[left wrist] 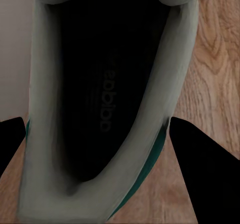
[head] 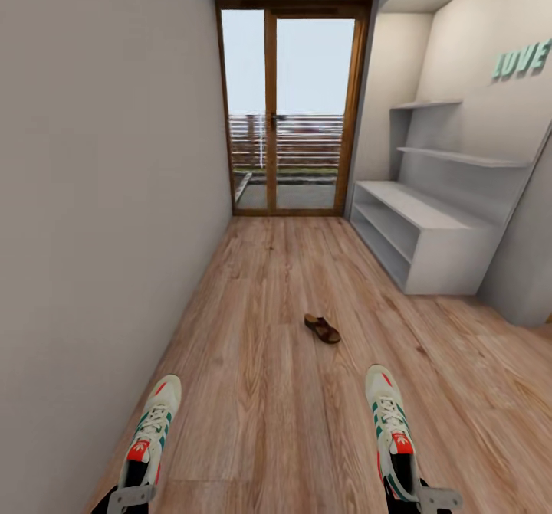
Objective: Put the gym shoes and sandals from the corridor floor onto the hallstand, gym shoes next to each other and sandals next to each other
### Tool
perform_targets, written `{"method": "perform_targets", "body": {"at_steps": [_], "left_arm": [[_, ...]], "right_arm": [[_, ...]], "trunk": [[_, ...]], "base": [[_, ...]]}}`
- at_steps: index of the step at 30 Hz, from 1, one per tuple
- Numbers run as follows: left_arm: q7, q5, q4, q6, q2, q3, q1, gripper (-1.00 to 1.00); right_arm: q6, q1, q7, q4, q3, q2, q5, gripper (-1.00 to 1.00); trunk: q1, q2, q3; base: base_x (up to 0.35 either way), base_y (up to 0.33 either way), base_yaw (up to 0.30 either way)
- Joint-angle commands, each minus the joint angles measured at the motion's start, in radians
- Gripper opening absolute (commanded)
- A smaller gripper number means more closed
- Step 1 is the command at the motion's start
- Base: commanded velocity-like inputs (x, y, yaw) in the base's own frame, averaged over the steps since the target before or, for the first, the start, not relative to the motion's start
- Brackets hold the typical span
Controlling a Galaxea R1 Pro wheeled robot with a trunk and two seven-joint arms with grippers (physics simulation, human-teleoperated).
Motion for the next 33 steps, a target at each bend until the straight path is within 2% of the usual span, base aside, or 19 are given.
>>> {"method": "perform_targets", "body": {"at_steps": [1,13,16,22,23,26,33], "left_arm": [[0.0,0.009,0.0,-0.003,0.001,-0.003,-0.001,-1.0],[0.0,0.009,0.0,-0.003,0.001,-0.004,-0.001,-1.0],[0.0,0.01,-0.001,-0.002,-0.006,-0.006,-0.001,-1.0],[-0.003,0.009,-0.023,0.003,-0.056,-0.009,-0.021,-1.0],[-0.005,0.004,-0.029,0.005,-0.077,-0.009,-0.047,-1.0],[-0.005,-0.035,-0.036,0.01,-0.114,-0.008,-0.107,-1.0],[-0.007,-0.05,-0.036,0.009,-0.118,-0.007,-0.124,-1.0]], "right_arm": [[-0.003,-0.001,-0.004,0.0,0.0,0.0,0.002,-1.0],[-0.003,-0.001,-0.004,0.018,0.0,0.0,0.001,-1.0],[-0.003,-0.001,-0.004,0.027,0.0,0.0,0.001,-1.0],[-0.003,-0.001,-0.004,0.032,0.0,0.0,0.001,-1.0],[-0.003,-0.001,-0.004,0.032,0.0,0.0,0.002,-1.0],[-0.003,-0.001,-0.005,0.033,0.0,0.0,0.002,-1.0],[-0.003,-0.001,-0.005,0.033,0.001,0.0,0.003,-1.0]], "trunk": [[0.0,0.0,-0.001],[0.0,0.0,-0.001],[0.0,0.0,-0.001],[0.0,0.0,-0.001],[0.0,0.0,-0.001],[0.0,0.0,-0.001],[0.0,0.0,-0.001]], "base": [[0.337,0.0,0.0],[0.337,0.0,0.0],[0.337,0.0,0.0],[0.337,0.0,0.0],[0.337,0.0,0.0],[0.337,0.005,0.0],[0.326,0.125,0.0]]}}
